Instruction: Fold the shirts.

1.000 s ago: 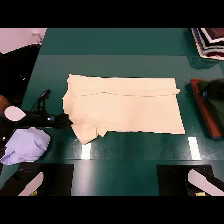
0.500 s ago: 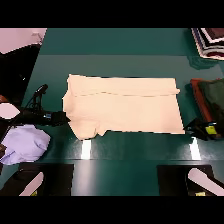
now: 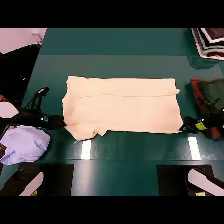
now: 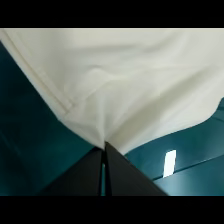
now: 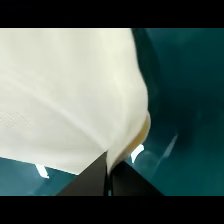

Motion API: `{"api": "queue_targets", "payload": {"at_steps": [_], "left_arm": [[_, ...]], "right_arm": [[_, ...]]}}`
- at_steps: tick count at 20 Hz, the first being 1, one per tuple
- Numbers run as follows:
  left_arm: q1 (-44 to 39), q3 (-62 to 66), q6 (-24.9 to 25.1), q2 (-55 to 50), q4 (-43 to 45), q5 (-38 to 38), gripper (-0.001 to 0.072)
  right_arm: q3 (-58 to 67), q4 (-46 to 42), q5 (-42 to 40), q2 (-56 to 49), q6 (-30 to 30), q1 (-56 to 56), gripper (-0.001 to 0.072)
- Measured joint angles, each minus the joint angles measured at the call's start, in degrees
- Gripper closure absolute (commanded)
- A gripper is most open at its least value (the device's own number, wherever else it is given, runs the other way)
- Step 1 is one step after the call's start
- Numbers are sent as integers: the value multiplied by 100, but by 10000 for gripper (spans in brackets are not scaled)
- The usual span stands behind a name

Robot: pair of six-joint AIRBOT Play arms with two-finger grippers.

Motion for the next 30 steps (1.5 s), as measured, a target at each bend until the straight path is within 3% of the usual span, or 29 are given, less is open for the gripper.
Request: {"api": "queue_targets", "payload": {"at_steps": [7, 10, 14, 19, 23, 24, 25, 26, 29, 30], "left_arm": [[0, 531, -424, 911, 166, -1276, 681], [0, 811, -505, 925, 173, -1036, 680], [0, 1001, -271, 111, 216, -173, 679], [-4, 1609, -52, -1692, 210, 1115, 678], [-4, 2194, -9, -2844, 184, 1690, 675], [-2, 2304, -4, -3040, 188, 1766, 527], [-2, 2389, 0, -3169, 197, 1840, 217], [4, 2461, 0, -3276, 192, 1912, 120], [2, 2693, -20, -3438, 168, 1917, 121], [11, 2806, -31, -3464, 175, 1794, 269]], "right_arm": [[149, -1016, 1156, 1825, 66, 227, 698], [343, -1119, 1104, 1978, 140, 562, 698], [1147, -1163, 627, 1211, 271, 990, 698], [2452, -1113, 92, -402, 330, 1248, 696], [3303, -802, -140, -1530, 334, 1309, 693], [3467, -686, -168, -1753, 334, 1309, 606], [3622, -590, -192, -1971, 339, 1309, 372], [3762, -446, -223, -2166, 339, 1300, 300], [4015, 131, -227, -2511, 238, 1165, 300], [4059, 319, -210, -2564, 173, 1067, 300]]}}
